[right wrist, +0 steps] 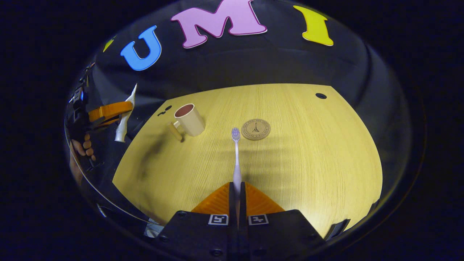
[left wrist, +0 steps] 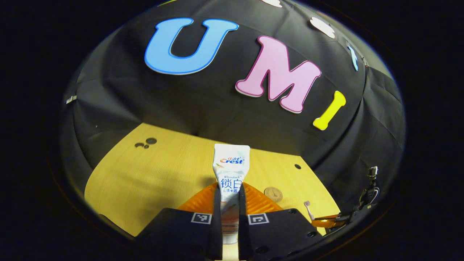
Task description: Put the toothbrush and toothpaste on the desktop into the cup, then pick up the cup and place it on the coaster on the desktop.
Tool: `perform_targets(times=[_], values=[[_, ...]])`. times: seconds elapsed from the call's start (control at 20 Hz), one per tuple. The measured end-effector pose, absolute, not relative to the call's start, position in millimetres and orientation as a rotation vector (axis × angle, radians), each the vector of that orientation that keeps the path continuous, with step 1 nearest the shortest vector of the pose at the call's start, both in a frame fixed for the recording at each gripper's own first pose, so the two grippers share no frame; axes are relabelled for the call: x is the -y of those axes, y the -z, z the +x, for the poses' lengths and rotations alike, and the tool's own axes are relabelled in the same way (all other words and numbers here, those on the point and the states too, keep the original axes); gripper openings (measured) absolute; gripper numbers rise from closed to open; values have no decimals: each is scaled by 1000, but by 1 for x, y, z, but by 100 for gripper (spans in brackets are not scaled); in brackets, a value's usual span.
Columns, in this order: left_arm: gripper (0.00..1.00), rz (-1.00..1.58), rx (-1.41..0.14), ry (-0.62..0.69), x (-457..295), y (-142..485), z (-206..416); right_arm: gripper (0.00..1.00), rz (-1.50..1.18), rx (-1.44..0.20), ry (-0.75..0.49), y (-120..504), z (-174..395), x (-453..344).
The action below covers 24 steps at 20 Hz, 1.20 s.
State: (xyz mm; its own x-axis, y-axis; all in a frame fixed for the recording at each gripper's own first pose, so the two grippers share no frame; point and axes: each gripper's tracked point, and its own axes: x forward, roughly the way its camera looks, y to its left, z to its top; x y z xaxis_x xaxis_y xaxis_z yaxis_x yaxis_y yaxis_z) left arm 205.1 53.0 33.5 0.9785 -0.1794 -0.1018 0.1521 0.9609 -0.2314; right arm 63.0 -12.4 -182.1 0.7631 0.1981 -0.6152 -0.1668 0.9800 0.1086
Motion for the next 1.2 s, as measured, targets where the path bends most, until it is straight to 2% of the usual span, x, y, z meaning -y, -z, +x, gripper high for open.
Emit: perform_targets(times=[0.05, 0.1, 0.4, 0.75, 0.9, 1.0, 1.2], values=[[17, -225, -99, 183, -50, -42, 214, 5, 45, -663, -198, 176, 63, 16], [22, -233, -76, 195, -46, -52, 225, 5, 43, -653, -203, 170, 63, 17], [22, -259, 15, 240, -32, -70, 293, 5, 38, -653, -206, 164, 61, 35], [22, -308, 54, 199, -35, -54, 360, 5, 92, -665, -188, 172, 70, 57], [22, -300, 10, 181, -31, -34, 379, 5, 102, -666, -187, 173, 75, 59], [23, -284, -46, 161, -28, -12, 386, 5, 102, -668, -189, 174, 77, 59], [27, -188, -18, 140, -26, 0, 391, 5, 105, -676, -194, 176, 79, 61]])
